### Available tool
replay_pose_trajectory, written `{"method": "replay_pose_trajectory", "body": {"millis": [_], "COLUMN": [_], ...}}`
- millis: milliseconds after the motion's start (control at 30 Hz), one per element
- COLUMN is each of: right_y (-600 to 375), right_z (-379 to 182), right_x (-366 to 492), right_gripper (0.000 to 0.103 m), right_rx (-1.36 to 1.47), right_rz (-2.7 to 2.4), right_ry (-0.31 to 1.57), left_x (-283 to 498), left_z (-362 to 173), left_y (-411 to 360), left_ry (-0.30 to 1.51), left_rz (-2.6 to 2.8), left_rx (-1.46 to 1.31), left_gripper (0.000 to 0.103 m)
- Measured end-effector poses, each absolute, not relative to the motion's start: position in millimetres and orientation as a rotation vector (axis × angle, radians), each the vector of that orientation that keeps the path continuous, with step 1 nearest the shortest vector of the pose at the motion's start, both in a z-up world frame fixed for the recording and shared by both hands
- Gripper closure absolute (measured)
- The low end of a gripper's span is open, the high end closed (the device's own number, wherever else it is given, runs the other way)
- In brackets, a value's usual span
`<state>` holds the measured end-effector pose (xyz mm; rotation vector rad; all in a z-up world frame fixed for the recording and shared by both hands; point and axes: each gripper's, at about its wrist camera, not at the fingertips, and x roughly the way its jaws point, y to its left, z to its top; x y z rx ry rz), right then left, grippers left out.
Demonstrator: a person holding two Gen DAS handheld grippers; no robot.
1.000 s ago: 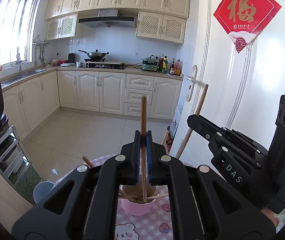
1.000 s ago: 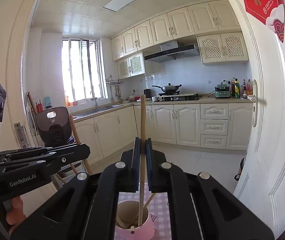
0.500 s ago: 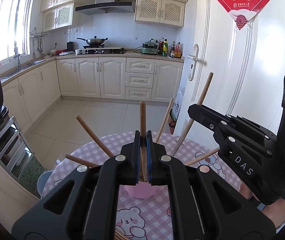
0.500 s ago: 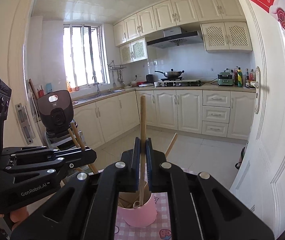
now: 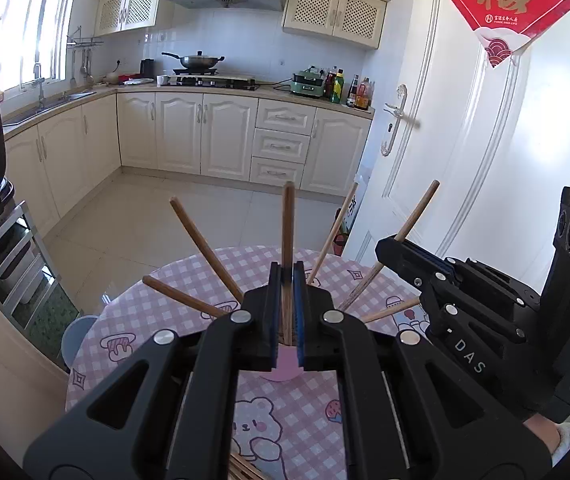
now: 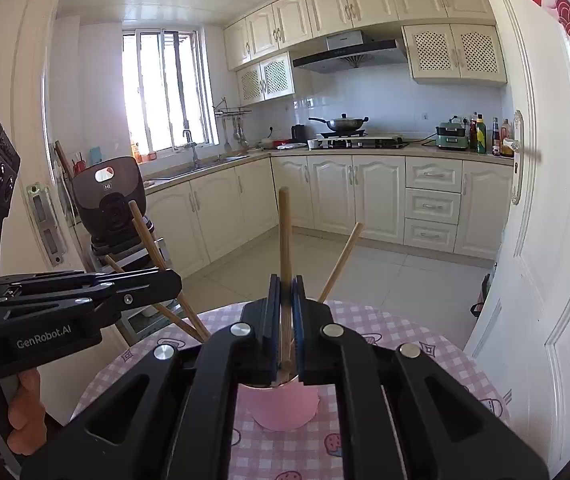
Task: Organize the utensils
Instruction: 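Lower the chopsticks into the pink cup and open both grippers, then pull both open grippers back and lower them to the chopstick pile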
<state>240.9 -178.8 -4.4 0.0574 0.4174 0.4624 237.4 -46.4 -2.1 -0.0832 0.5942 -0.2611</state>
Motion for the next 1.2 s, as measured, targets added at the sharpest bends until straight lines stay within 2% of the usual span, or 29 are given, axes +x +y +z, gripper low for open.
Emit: {"method": "replay_pose_trajectory", "body": {"millis": [233,333,433,467,533,567,600,933,1200], "right_y": [-181.5,-183.9,-186.2,-187.4,-189.4,-190.1,-190.5,-188.4,-182.0], "right_z": [0.7,4.0,7.6,8.4,11.0,12.4,13.0,7.5,-0.7], "right_x": [231.6,226.0,218.0,215.4,208.0,204.9,201.5,160.1,117.6], "right_gripper": [0.097,0.092,0.081,0.078,0.074,0.073,0.073,0.068,0.056], "right_rx": [0.072,0.080,0.087,0.092,0.096,0.097,0.099,0.110,0.102], "right_rz": [0.455,0.453,0.444,0.446,0.441,0.442,0.443,0.451,0.406], "right_ry": [0.411,0.406,0.392,0.389,0.381,0.379,0.379,0.381,0.367], "left_x": [228.8,222.3,214.6,211.4,203.6,195.3,188.1,143.9,110.0], "left_z": [-1.5,-1.7,-0.4,0.1,3.1,5.3,6.8,6.5,-0.4], "left_y": [-46.9,-47.6,-46.6,-45.6,-43.3,-41.2,-40.1,-27.0,-20.4], "left_ry": [0.602,0.606,0.601,0.601,0.587,0.558,0.530,0.476,0.453], "left_rz": [-0.271,-0.279,-0.275,-0.272,-0.259,-0.252,-0.249,-0.182,-0.145], "left_rx": [-0.084,-0.075,-0.075,-0.075,-0.079,-0.081,-0.077,-0.054,-0.057], "left_gripper": [0.096,0.096,0.096,0.092,0.067,0.039,0.037,0.037,0.031]}}
